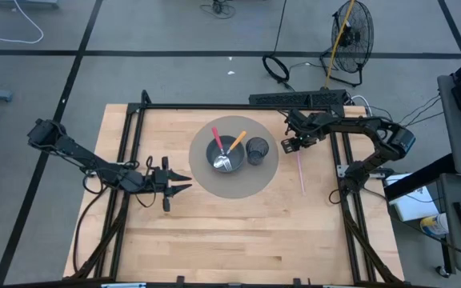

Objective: Pick & Place Utensil
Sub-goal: Put the pink straw into the dark blue glass

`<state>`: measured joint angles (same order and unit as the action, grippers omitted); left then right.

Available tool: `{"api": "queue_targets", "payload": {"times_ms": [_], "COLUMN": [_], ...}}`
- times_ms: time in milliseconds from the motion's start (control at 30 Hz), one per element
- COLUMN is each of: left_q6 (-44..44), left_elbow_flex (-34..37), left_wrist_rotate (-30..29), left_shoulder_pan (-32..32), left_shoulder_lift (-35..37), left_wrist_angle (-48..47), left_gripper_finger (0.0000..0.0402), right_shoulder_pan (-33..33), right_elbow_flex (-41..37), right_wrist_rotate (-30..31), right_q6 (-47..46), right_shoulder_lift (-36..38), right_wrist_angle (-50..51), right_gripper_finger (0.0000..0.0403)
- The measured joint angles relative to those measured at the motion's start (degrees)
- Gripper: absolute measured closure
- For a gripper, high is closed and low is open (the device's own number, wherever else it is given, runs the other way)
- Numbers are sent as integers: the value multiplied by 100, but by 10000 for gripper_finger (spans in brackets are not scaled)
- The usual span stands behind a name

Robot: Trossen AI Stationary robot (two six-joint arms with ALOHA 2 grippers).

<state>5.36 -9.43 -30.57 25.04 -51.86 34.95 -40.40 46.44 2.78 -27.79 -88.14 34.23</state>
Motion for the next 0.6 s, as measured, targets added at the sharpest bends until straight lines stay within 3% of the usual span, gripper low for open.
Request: {"api": "queue_targets", "payload": {"times_ms": [133, 600], "left_q6": [36, 71], "left_elbow_flex": [0, 0], "left_wrist_rotate": [0, 0], "left_shoulder_pan": [0, 0], "left_shoulder_lift": [0, 0], "left_wrist_angle": [3, 3], "left_gripper_finger": [298, 298], "right_shoulder_pan": [0, 0], "right_elbow_flex": [0, -2], "right_wrist_rotate": [-6, -144], "right_q6": [61, 352], "right_shoulder_lift": [0, 0], "right_wrist_angle": [26, 101], "right_gripper_finger": [252, 394]}}
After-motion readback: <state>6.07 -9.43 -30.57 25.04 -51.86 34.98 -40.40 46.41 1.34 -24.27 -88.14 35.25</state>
